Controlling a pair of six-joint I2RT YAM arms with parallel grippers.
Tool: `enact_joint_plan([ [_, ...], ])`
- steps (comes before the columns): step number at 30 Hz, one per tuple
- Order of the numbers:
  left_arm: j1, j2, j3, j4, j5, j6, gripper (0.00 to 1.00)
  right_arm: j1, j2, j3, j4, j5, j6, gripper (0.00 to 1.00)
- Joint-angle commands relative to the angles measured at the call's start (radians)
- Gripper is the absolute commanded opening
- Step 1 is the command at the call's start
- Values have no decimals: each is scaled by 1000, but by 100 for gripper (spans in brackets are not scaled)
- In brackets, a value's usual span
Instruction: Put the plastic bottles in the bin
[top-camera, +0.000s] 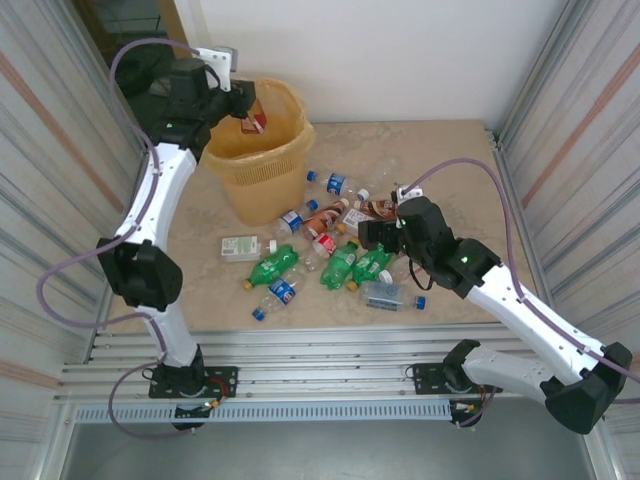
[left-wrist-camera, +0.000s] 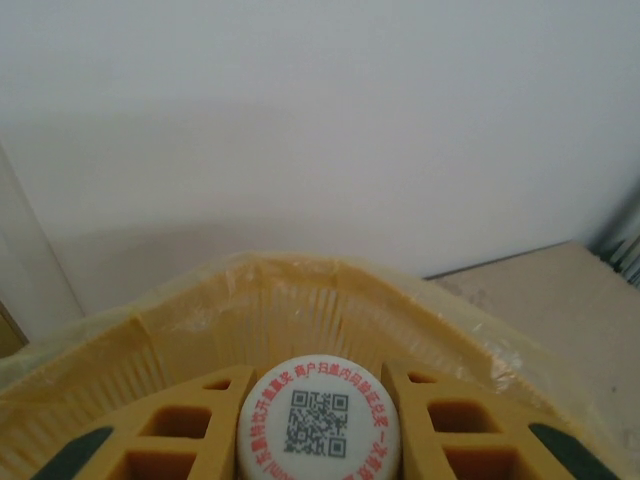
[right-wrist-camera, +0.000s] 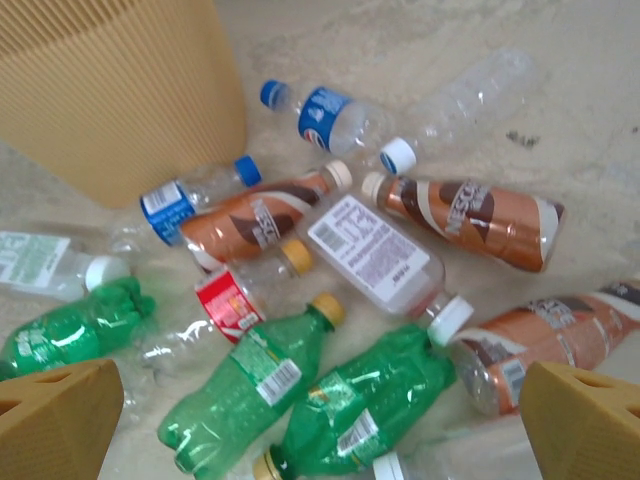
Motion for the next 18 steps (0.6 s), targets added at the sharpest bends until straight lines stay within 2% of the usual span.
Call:
enact_joint_plan([
  [1, 8, 54, 71, -49, 0, 52, 0, 4, -16, -21, -101, -20, 55, 99],
  [6, 8, 139, 110, -94, -4, 72, 0, 4, -25, -70, -176, -36, 110, 99],
  [9, 7, 173, 117, -110, -7, 84, 5, 3, -32, -106, -197, -69, 141, 98],
  [14, 7, 208, 127, -129, -12, 96, 30, 4, -32, -165, -224, -133, 180, 97],
  [18, 5, 217, 136, -140, -12, 94, 44, 11, -31, -193, -258, -161, 204, 96],
])
